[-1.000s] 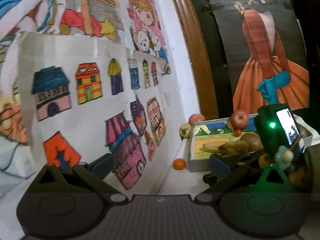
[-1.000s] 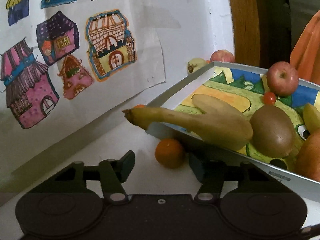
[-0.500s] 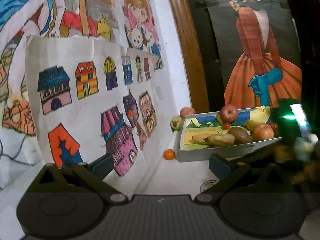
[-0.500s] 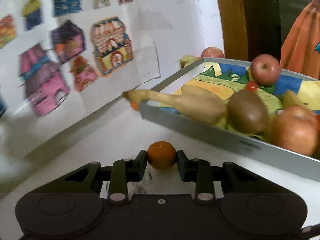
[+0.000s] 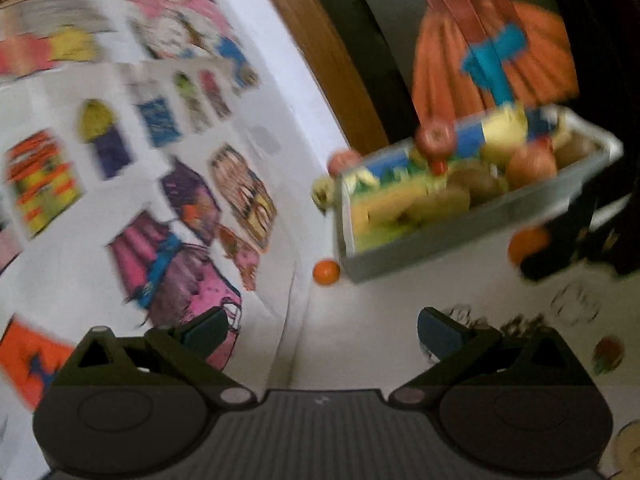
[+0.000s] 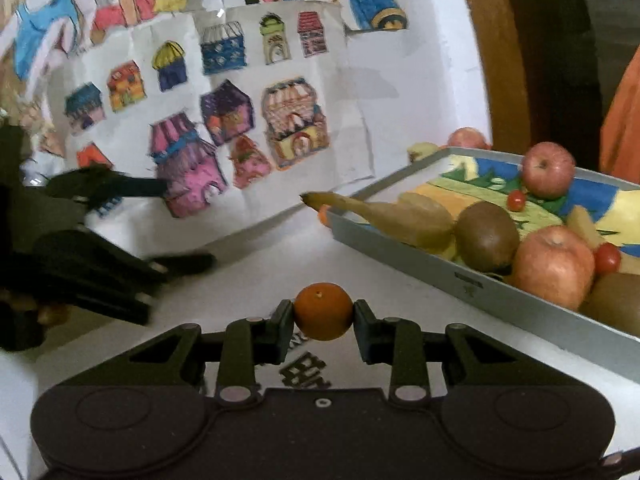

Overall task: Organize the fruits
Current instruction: 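Lift the orange with the right tool while the left tool moves toward the tray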

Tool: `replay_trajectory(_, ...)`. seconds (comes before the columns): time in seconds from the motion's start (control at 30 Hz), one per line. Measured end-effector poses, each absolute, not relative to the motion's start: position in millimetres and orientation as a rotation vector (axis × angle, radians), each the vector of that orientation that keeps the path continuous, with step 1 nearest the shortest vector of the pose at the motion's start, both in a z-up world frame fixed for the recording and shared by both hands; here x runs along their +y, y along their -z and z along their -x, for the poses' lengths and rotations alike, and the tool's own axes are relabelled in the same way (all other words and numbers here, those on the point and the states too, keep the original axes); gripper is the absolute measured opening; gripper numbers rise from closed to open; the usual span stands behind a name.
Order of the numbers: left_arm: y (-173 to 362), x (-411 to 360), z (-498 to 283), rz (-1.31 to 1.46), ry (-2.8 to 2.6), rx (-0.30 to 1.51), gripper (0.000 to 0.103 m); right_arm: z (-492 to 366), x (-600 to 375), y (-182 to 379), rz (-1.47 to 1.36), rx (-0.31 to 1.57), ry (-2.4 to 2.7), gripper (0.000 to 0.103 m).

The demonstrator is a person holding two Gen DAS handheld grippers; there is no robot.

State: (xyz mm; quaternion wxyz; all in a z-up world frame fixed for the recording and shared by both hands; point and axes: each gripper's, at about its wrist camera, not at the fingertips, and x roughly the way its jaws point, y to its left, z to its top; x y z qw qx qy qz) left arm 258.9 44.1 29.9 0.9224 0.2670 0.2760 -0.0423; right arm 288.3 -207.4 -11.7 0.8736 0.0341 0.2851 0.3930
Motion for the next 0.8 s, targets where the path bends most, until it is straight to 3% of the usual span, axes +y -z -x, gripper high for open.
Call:
replay_trajectory(0.47,-35,13,-327,-0.87,0.189,0.744,0.103,-289,-256,-35,-0.085,0.593,-0.77,0.034)
replay_trajectory(0.8,2,5,-369,-1.071,0.287,0.931,0.103,-287,-276,-41,-0.097,0.669,-0.737,0.035)
